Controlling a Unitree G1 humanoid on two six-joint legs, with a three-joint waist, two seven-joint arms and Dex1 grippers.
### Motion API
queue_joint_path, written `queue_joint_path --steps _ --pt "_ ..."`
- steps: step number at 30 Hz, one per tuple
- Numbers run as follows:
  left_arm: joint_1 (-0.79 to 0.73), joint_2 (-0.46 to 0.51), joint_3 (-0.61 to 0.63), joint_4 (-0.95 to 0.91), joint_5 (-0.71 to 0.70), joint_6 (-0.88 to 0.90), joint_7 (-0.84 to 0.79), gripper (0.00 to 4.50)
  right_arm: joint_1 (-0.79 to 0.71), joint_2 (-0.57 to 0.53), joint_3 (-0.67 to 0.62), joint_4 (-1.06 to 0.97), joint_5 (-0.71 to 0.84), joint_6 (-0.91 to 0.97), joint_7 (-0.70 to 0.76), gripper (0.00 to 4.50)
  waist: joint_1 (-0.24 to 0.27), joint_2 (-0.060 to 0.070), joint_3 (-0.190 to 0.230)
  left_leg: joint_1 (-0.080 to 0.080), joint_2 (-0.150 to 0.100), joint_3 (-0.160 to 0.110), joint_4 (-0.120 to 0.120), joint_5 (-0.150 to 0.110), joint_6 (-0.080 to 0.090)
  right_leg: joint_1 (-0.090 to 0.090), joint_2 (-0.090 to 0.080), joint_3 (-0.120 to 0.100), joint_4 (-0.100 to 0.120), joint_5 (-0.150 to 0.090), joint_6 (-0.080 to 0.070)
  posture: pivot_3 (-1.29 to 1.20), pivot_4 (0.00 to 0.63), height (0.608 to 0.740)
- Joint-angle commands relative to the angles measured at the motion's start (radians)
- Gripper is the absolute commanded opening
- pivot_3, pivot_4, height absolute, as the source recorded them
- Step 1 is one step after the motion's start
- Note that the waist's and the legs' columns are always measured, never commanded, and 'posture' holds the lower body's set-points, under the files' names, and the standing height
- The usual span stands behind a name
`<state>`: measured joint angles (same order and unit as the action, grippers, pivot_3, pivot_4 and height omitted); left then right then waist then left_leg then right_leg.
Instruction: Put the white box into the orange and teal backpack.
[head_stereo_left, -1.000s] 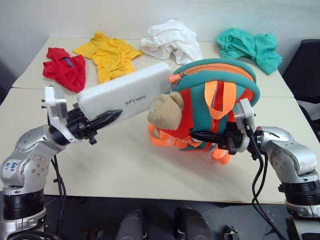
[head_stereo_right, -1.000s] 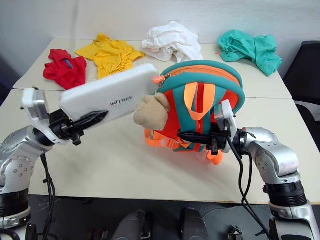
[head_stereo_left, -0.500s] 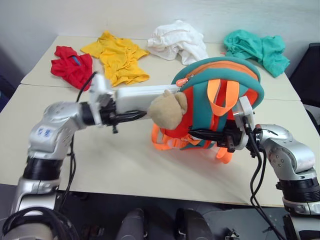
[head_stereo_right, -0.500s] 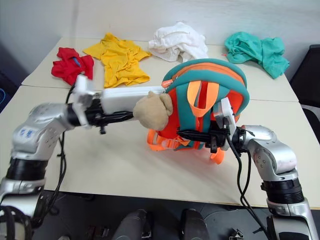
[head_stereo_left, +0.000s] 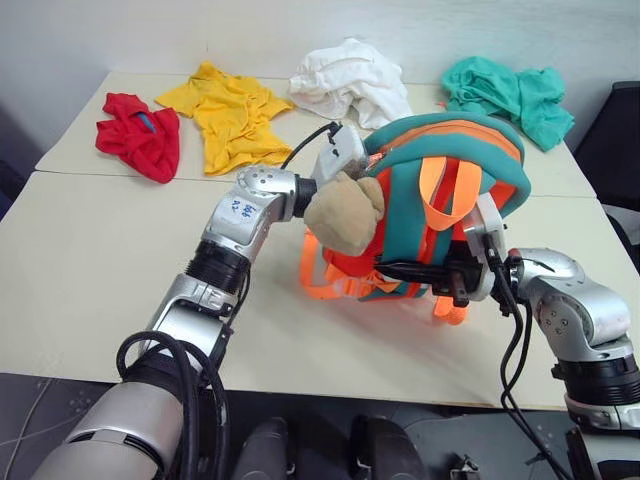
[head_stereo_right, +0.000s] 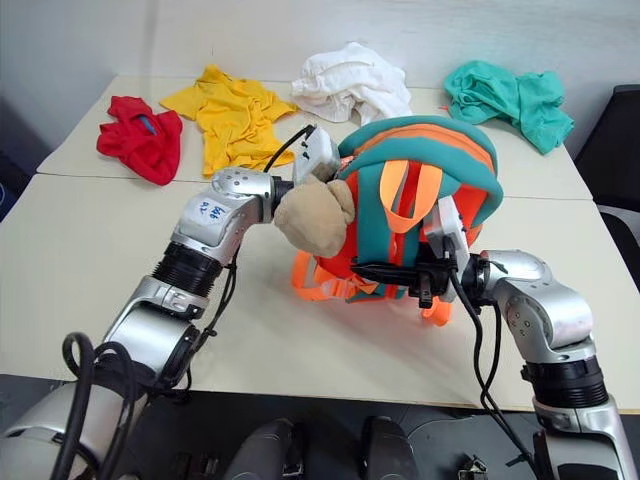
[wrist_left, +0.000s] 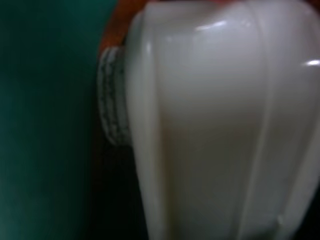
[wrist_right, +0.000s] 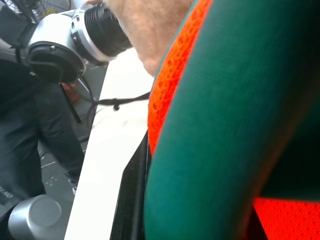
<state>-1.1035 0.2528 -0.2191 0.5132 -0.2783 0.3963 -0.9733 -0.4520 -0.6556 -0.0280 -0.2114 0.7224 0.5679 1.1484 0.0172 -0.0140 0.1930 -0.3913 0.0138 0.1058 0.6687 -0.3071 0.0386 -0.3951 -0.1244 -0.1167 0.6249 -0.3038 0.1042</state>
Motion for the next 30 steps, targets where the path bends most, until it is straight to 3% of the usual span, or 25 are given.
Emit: queue_joint_path --steps 1,7,16,25,28,30 --pt "0.025 0.041 0.058 -0.077 -0.038 0.012 -0.050 2.57 0.011 0.005 -0.020 -0.056 0.011 -0.003 -0.025 0.03 -0.001 0.000 0.000 0.000 0.000 0.000 0.000 0.000 0.000 0.000 0.000 0.000 0.000 0.000 0.000 0.00 0.150 0.740" --pt "0.197 0.249 0.145 -0.275 -0.067 -0.036 -0.167 4.37 0.022 0.011 -0.030 -0.062 0.010 -0.012 -0.057 0.03 -0.024 0.000 0.000 0.000 0.000 0.000 -0.001 0.000 0.000 0.000 -0.004 0.000 0.000 0.000 0.000 0.00 0.150 0.740" --pt "0.348 0.439 0.242 -0.383 -0.156 -0.080 -0.352 4.37 0.005 0.031 -0.019 -0.027 -0.008 -0.028 -0.071 0.03 -0.014 0.000 0.000 -0.001 -0.001 -0.002 0.001 0.000 0.001 0.001 -0.006 0.000 0.000 0.000 0.000 0.00 0.150 0.740" --pt "0.426 0.305 0.269 -0.683 -0.298 0.045 -0.160 4.37 -0.014 0.049 -0.008 0.002 -0.027 -0.027 -0.081 0.03 -0.017 0.000 0.000 -0.002 -0.001 -0.006 0.003 0.000 0.001 0.002 -0.007 0.004 0.000 0.000 0.000 0.00 0.150 0.740" --pt "0.446 0.269 0.266 -0.722 -0.320 0.065 -0.119 3.81 -0.017 0.055 -0.005 0.011 -0.037 -0.028 -0.083 0.03 -0.019 0.000 0.000 -0.002 -0.001 -0.006 0.003 0.000 0.001 0.002 -0.007 0.004 0.000 0.000 0.000 0.00 0.150 0.740" --pt "0.451 0.263 0.274 -0.724 -0.321 0.064 -0.100 3.21 -0.017 0.057 -0.006 0.015 -0.042 -0.030 -0.085 0.03 -0.019 0.000 0.000 -0.002 -0.001 -0.006 0.003 0.000 0.000 0.002 -0.006 0.004 0.000 0.000 0.000 0.00 0.150 0.740"
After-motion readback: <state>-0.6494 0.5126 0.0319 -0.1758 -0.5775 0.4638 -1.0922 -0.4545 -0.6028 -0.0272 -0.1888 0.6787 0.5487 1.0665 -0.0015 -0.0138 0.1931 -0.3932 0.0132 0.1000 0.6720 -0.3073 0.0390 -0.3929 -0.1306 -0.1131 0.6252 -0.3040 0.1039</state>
